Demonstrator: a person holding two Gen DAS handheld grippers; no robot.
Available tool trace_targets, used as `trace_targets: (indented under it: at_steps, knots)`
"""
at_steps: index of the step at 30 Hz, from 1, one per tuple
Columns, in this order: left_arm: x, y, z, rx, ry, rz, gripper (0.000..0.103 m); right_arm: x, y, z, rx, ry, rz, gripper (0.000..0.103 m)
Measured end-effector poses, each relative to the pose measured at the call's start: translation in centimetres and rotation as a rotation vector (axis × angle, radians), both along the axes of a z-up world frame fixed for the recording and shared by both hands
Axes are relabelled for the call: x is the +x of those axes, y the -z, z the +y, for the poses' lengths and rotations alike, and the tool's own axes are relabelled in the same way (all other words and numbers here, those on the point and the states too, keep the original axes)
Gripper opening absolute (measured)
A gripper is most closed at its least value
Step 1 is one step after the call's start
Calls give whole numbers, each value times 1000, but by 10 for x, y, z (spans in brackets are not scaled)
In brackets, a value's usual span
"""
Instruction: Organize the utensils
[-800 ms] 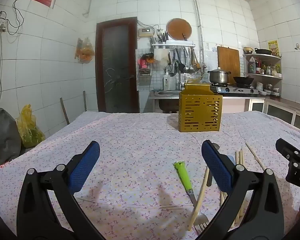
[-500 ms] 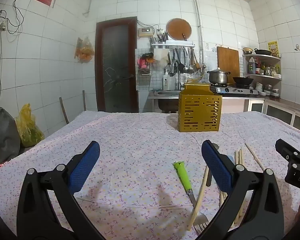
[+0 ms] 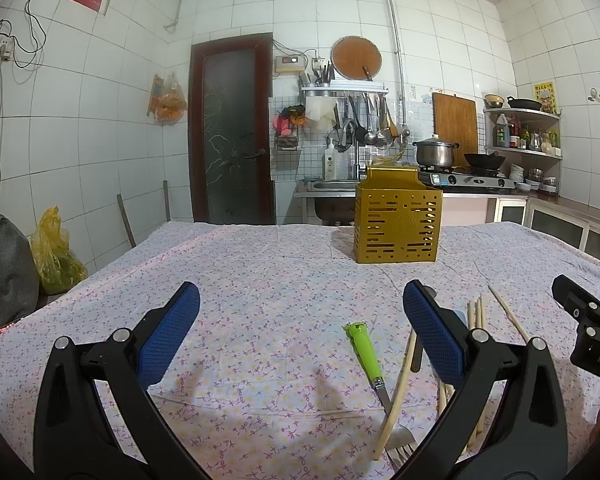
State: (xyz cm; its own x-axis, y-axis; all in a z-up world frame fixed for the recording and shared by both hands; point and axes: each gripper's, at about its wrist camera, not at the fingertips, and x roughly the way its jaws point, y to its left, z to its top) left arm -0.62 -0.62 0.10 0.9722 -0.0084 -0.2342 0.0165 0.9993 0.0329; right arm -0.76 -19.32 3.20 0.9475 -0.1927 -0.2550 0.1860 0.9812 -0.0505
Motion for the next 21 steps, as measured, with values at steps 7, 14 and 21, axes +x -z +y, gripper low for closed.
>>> trace_targets:
  at_steps: [7,14,21]
  knots:
    - [4,1,5,-1,8,1,98,-1,-1,1,-2,1,-3,99]
    - [4,1,4,-1,8,3,98,-3,-3,2,-10,0,-9,99]
    - [3,1,4,-1,8,2,98,-5,-4,1,-12,0,-12,99]
